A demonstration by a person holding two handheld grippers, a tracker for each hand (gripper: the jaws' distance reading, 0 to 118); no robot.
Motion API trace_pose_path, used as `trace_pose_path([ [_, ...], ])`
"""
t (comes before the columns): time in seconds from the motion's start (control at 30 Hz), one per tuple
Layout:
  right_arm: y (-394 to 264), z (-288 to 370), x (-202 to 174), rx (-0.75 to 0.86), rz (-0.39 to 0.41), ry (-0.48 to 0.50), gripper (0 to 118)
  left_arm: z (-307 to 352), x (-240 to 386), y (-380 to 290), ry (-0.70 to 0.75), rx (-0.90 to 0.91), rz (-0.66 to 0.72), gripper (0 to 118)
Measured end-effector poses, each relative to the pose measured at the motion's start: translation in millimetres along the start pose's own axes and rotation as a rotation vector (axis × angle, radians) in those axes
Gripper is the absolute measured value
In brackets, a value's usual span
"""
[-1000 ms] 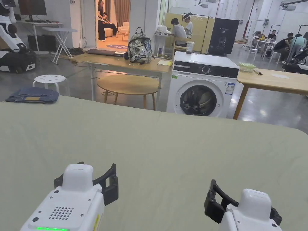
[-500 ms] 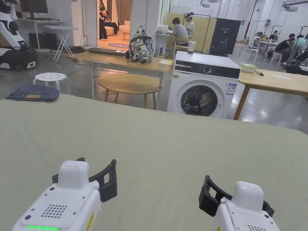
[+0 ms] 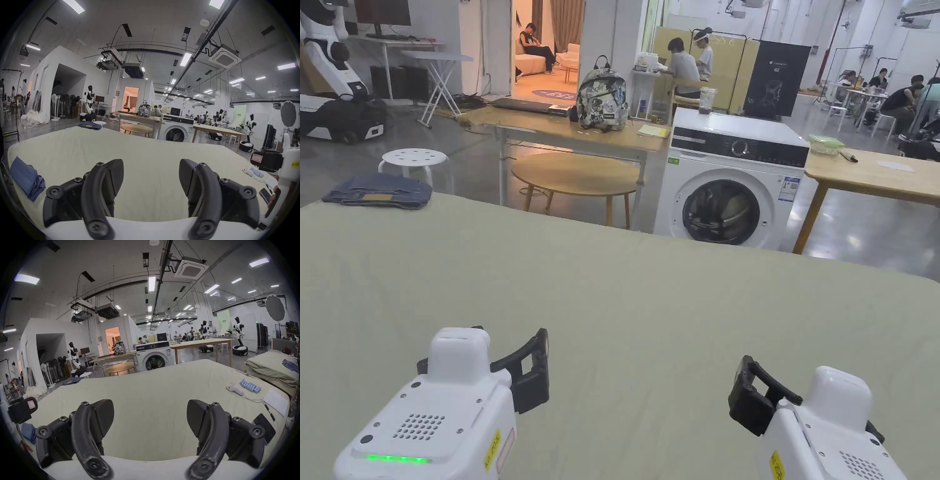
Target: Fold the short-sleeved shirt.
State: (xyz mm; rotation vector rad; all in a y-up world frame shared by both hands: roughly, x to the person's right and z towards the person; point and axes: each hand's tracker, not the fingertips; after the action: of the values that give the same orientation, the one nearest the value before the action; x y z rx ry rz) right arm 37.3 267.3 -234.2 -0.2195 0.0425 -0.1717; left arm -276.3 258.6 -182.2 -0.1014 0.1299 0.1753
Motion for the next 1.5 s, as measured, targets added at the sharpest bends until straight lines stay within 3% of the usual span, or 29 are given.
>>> trace_pose_path([
  [0.2, -3, -3, 4, -0.034, -0.027, 0.058, 94, -3, 1, 1, -0.014, -0.007, -0.015, 71],
  [0.43, -2, -7, 3, -0.061, -0.049, 0.026, 94, -7, -3, 1, -0.018, 0.016, 0.031, 72],
  [0.63, 3, -11, -2, -0.076, -0.018, -0.022, 94, -17, 0, -1, 0.099, -0.027, -0.111, 72],
  [1.13, -1, -23, -19, -0.096, 0.049, 0.014, 94, -31, 5, 4, 0.059, -0.025, -0.183, 72],
  [1.33, -4, -31, -23, -0.105, 0.091, -0.032, 94, -33, 2, 5, 0.061, -0.036, -0.194, 72],
  [1.5, 2, -37, -20, -0.151, 0.07, -0.027, 94, -35, -1, 5, 0.058, -0.042, -0.198, 72],
])
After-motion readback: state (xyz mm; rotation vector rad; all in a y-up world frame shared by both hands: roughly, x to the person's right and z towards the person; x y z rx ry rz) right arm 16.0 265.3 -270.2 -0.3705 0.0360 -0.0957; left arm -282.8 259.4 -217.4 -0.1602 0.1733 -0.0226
